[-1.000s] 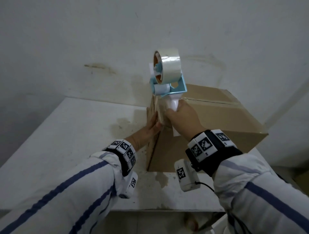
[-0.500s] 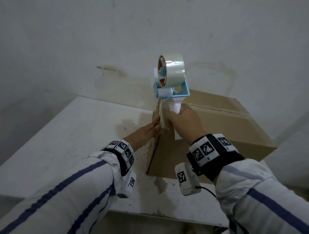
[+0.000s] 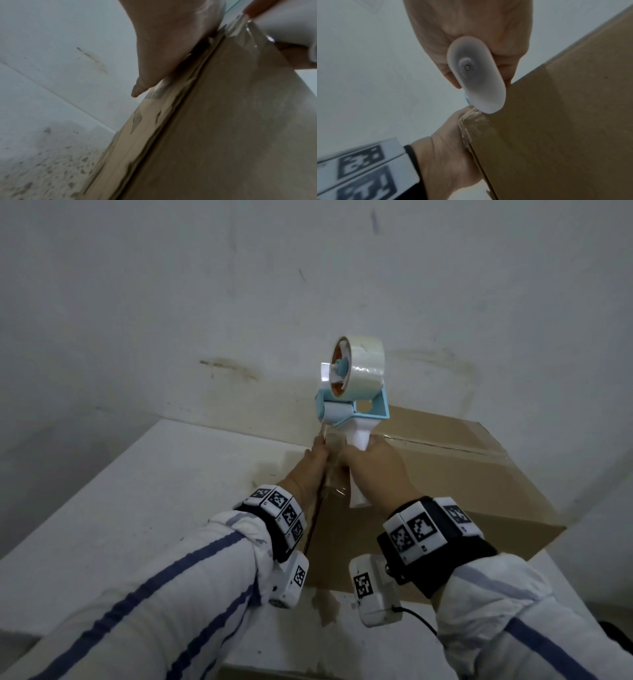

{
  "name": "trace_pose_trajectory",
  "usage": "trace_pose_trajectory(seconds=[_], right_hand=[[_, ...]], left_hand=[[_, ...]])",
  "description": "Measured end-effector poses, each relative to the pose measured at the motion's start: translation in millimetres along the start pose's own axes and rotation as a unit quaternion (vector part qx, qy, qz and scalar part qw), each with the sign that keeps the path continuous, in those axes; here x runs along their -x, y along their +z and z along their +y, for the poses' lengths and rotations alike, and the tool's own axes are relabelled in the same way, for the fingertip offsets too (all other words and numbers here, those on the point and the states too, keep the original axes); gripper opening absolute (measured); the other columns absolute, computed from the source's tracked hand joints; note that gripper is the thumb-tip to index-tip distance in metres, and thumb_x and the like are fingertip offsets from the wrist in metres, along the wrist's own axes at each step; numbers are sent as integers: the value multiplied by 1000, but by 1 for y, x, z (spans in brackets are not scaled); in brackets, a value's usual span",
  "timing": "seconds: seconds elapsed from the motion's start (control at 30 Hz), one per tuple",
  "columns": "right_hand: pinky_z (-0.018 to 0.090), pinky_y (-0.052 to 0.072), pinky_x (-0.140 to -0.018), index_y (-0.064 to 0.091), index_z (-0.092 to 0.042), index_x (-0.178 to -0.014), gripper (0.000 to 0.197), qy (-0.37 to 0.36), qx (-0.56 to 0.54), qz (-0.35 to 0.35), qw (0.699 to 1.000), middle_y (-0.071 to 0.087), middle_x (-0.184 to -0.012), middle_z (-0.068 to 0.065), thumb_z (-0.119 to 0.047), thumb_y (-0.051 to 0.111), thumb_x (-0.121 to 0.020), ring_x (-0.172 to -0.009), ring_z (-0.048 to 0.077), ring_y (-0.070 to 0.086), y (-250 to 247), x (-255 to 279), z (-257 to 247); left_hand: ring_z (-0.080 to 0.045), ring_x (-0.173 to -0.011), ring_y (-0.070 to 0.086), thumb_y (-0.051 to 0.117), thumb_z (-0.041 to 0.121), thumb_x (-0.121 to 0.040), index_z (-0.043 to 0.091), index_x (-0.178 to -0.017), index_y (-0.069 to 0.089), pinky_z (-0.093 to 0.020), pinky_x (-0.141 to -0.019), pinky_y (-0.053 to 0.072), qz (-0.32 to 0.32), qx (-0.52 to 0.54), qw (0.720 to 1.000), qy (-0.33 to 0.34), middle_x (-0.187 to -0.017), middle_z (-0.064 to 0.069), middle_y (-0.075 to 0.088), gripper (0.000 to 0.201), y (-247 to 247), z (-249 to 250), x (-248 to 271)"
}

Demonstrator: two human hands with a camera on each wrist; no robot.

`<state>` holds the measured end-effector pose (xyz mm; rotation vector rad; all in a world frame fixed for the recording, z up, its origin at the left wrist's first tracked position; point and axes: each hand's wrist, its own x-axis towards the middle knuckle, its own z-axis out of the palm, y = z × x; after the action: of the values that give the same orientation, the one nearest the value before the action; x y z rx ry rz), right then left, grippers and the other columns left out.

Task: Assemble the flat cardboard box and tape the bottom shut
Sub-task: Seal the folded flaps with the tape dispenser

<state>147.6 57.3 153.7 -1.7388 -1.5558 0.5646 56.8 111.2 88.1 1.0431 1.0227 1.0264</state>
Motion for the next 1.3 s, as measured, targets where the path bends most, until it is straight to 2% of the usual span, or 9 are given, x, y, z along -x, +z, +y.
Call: trace_pose_trajectory(seconds=[0.23,0.37,0.47,0.57,0.7,0.8,0.93,1.1,1.3], right_hand=[[35,47,-70,60,-11,-97,24,57,-42,19,997,59,-81,1,-28,54,-82,-81,24,58,1,-16,7],[30,42,-64,64,-8,-93,25,66,-35,34,997,63,-83,4,-28,53,-83,-78,24,58,3,-21,9],[30,41,-64,65,-6,-94,28,68,-41,37,996,65,-88,7,-29,53,-82,-82,26,59,6,-19,8],[29,39,-61,63,-9,-96,27,68,-43,42,996,64,-88,6,-30,53,-82,-82,26,59,6,-16,8],[29,39,-61,63,-10,-99,29,64,-37,35,997,65,-91,6,-32,52,-83,-82,25,59,5,-15,6],[28,36,-60,62,-10,-99,31,56,-30,32,997,63,-86,4,-36,52,-85,-80,24,57,5,-11,3],[24,30,-51,56,-14,-91,26,32,-10,28,999,51,-70,-7,-39,51,-87,-66,15,51,3,-4,0],[23,33,-50,56,-7,-104,29,12,34,-6,999,57,-81,2,-30,53,-87,-69,18,54,5,1,-7],[27,39,-65,50,-6,-112,30,-51,55,-43,996,51,-95,5,-20,55,-86,-83,21,51,32,8,-28]], left_hand=[[-25,-113,55,40,41,-95,23,-130,49,-40,-106,40,-26,-107,993,43,-118,-4,58,40,-6,28,-32],[-11,-85,59,33,38,-100,16,-129,51,-19,-70,48,-30,-52,997,42,-93,3,61,41,-7,30,-41],[-7,-70,61,32,39,-99,20,-97,60,-10,-48,48,-35,-2,999,30,-78,1,63,34,-5,22,-36],[-11,-90,67,28,62,-92,23,-113,62,-18,-70,54,-27,-9,999,42,-107,-7,69,55,-5,4,-31],[-7,-99,63,26,57,-95,36,-120,53,-11,-69,54,-52,18,995,80,-120,-3,64,43,-8,-14,-18],[-12,-125,50,37,67,-86,37,-136,36,-24,-99,46,-80,2,988,130,-141,-2,47,58,-5,-24,-8],[1,-108,57,37,37,-99,47,-114,43,-7,-79,49,-60,-36,986,151,-120,17,53,19,-5,-23,-5],[-14,-109,59,39,25,-100,19,-125,56,-16,-81,45,25,-115,980,162,-114,5,62,32,-15,-7,11],[-14,-78,61,49,7,-91,18,-88,64,-32,-81,46,41,-117,989,77,-91,-5,66,19,-49,1,26]])
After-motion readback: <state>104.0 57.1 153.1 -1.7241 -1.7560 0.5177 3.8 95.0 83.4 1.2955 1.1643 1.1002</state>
